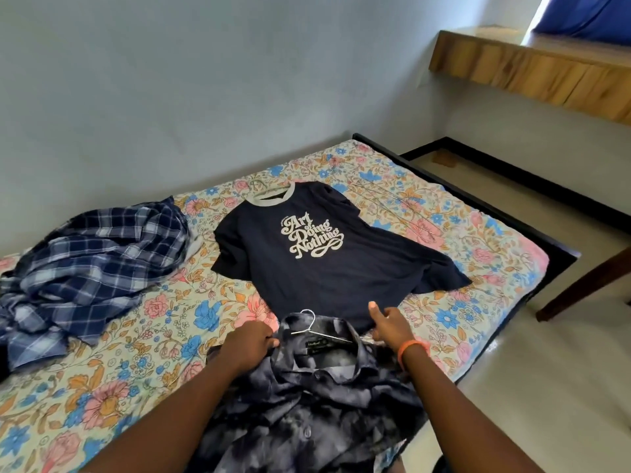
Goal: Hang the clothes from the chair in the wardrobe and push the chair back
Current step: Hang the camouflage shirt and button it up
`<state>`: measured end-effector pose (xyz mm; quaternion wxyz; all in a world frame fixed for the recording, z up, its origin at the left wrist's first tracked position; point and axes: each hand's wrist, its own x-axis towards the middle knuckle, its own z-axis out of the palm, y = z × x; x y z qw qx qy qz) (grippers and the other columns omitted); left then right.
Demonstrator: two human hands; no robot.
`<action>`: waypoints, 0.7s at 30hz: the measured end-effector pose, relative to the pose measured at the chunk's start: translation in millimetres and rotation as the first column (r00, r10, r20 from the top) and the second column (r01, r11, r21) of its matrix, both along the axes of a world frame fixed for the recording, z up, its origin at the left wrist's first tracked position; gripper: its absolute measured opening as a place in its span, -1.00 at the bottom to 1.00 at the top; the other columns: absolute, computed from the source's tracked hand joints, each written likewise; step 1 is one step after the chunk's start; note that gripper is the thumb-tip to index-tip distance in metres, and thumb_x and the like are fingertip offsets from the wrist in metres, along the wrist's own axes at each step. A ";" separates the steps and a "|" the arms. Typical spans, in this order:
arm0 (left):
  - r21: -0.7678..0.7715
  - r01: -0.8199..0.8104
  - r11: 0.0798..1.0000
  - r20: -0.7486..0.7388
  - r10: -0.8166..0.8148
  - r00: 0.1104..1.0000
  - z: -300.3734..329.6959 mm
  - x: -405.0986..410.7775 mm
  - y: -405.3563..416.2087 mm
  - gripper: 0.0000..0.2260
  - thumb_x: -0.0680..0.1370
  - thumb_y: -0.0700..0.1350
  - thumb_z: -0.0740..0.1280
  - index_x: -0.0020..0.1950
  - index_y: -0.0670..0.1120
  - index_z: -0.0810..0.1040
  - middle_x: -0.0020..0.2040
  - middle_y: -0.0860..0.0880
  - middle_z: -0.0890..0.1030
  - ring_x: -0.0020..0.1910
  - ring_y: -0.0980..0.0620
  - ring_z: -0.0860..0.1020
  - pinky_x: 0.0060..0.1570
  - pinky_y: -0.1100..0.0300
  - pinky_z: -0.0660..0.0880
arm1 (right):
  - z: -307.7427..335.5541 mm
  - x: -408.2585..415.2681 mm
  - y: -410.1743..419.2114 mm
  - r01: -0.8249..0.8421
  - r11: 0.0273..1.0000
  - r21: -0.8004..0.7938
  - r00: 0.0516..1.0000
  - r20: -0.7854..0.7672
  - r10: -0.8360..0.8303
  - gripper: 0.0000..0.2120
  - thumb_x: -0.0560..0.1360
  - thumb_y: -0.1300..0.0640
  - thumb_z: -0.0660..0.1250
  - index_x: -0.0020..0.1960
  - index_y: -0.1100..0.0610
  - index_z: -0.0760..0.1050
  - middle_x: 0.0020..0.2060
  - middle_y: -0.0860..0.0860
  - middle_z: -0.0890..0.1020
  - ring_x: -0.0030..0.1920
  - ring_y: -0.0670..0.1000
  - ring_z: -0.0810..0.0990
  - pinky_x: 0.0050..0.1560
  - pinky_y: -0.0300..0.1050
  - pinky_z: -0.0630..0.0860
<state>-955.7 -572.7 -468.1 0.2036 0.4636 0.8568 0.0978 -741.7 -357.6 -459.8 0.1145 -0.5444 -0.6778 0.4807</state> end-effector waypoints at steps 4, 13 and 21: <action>0.045 0.017 0.999 0.047 -0.019 0.999 -18.1 -5.3 9.3 -0.65 0.61 0.03 0.31 -0.36 0.00 0.38 -0.36 0.04 0.44 -0.24 0.00 0.48 -0.28 0.14 0.27 | -10.1 -12.6 43.2 0.295 0.866 -0.404 0.921 -0.120 -0.369 -0.57 0.50 -0.08 0.44 0.12 0.23 0.44 0.02 0.20 0.59 -0.20 0.30 0.66 -0.28 0.12 0.66; 0.245 -0.007 0.969 0.264 -0.060 0.963 -20.3 -11.3 0.2 -0.66 0.61 -0.04 0.33 -0.31 -0.17 0.47 -0.38 -0.09 0.48 -0.39 0.13 0.39 -0.28 0.14 0.34 | 30.0 -176.8 81.9 0.069 0.852 -0.518 0.885 -0.363 -0.292 -0.87 0.58 0.45 0.20 0.00 0.25 0.40 0.09 0.21 0.50 -0.30 0.02 0.61 -0.28 -0.06 0.65; 0.294 -0.101 0.951 0.238 0.030 0.971 -14.4 -21.7 27.5 -0.56 0.61 -0.04 0.34 -0.42 0.01 0.26 -0.48 0.05 0.32 -0.46 0.12 0.28 -0.34 0.13 0.22 | 105.9 -180.7 68.0 -0.632 0.770 0.088 0.756 -0.151 0.637 -0.61 0.59 -0.05 0.32 0.07 0.32 0.52 -0.10 0.16 0.57 -0.15 0.08 0.50 -0.24 -0.14 0.43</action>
